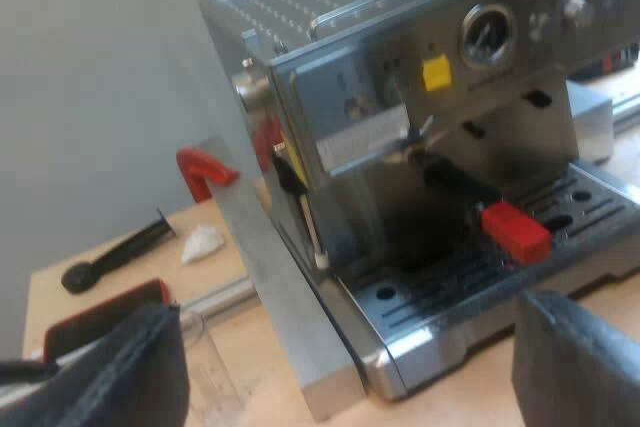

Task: Put the handle in the coffee machine

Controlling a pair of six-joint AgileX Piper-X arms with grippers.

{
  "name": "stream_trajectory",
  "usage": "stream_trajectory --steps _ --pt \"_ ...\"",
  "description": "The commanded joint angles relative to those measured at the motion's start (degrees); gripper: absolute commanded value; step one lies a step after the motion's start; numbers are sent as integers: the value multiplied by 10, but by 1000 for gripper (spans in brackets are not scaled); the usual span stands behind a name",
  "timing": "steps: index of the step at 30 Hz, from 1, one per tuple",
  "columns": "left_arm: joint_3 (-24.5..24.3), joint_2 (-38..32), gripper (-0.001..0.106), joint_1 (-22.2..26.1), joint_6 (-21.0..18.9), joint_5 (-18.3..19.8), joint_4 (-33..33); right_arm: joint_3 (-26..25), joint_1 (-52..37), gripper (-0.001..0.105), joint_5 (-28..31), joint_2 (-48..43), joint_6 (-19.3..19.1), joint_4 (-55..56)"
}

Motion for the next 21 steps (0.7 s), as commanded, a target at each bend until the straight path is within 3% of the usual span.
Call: stream_trajectory --steps 1,7,14,18,20,21 --pt "11 -42 69 -1 10 -5 45 -5 -2 79 -1 -27 -3 6" --pt "9 -84 69 -1 40 -5 102 -5 -2 79 -1 -27 -3 12" --pt "24 -82 69 0 38 -14 78 -5 -2 79 -1 -27 -3 10" --pt "43 -82 69 0 32 -15 18 -4 -2 79 -1 -23 -3 2" --pt "77 -82 69 0 -40 -43 -75 11 -2 79 -1 -23 -3 -27" --pt "86 -82 69 0 -49 -48 -91 16 -2 79 -3 -23 -3 -35"
